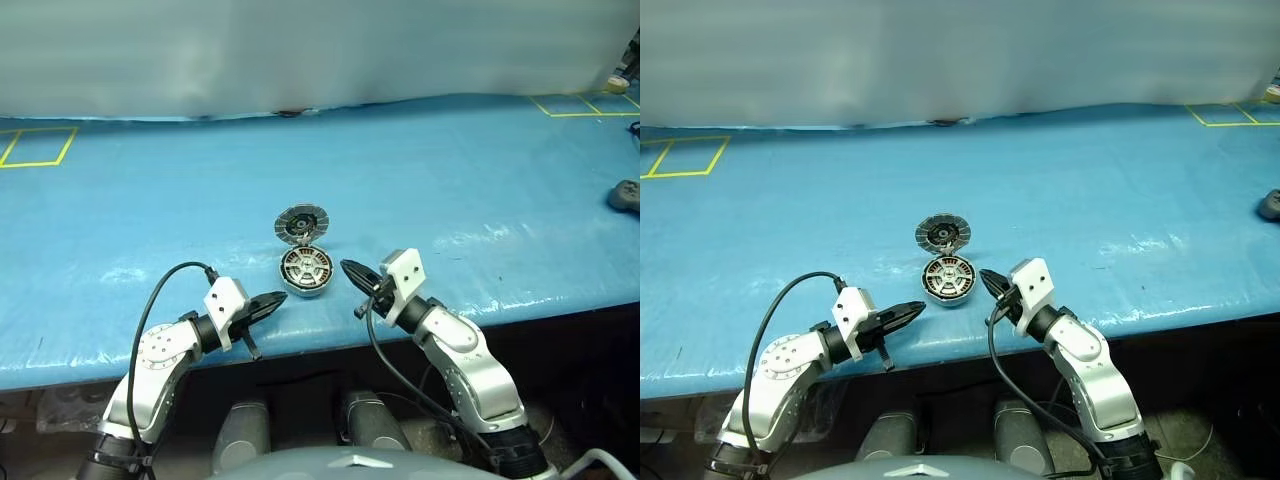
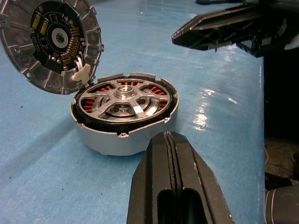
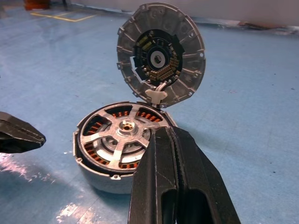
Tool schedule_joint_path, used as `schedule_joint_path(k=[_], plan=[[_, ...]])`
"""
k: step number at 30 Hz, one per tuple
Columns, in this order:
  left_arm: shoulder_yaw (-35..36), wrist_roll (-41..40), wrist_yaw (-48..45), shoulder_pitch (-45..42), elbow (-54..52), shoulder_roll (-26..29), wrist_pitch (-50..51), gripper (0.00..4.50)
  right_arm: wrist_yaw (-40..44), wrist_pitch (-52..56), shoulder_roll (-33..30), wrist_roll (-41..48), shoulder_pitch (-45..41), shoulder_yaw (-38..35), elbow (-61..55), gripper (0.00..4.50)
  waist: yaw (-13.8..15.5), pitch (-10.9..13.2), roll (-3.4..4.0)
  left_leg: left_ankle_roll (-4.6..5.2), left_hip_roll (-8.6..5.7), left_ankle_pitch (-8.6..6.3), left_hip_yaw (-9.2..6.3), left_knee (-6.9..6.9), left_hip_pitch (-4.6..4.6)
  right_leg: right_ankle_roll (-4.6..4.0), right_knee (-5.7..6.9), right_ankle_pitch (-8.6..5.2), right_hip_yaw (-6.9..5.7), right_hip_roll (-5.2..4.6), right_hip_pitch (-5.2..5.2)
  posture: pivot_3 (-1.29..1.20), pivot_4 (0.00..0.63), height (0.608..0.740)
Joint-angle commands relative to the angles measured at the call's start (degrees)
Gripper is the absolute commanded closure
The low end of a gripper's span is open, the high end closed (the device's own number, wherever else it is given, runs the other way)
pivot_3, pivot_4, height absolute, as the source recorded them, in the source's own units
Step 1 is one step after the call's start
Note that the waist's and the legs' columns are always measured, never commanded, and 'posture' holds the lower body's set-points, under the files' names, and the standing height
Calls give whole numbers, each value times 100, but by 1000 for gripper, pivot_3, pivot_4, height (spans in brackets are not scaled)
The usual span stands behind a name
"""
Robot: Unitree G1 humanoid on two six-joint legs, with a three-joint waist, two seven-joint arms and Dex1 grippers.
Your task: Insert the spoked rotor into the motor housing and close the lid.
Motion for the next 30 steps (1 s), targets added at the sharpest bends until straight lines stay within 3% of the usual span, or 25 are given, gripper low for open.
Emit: schedule_joint_path(k=[1,7,14,30], plan=[[-69,158,309,90,16,-244,-592,4484,-349,244,290,-133,-230,138,-55,4500,2,0,0,2,0,-1,0,-2,0,0,-2,0,0,0,0,0,150,740],[-75,322,760,268,85,-548,-967,4484,-570,476,816,-368,-783,550,394,4500,-14,-1,1,2,1,-1,3,-12,2,0,-4,1,1,5,-3,0,150,740],[-103,175,739,433,-53,-496,-906,4484,-583,783,1152,-361,-1196,735,838,4500,-16,-1,1,2,-1,-1,2,-14,0,0,-10,1,0,2,-2,0,150,740],[-95,60,680,537,-121,-352,-844,4484,-460,931,1151,-451,-1116,876,1637,4500,-29,-19,6,3,0,-2,5,-30,9,0,-19,0,1,2,1,0,150,740]])
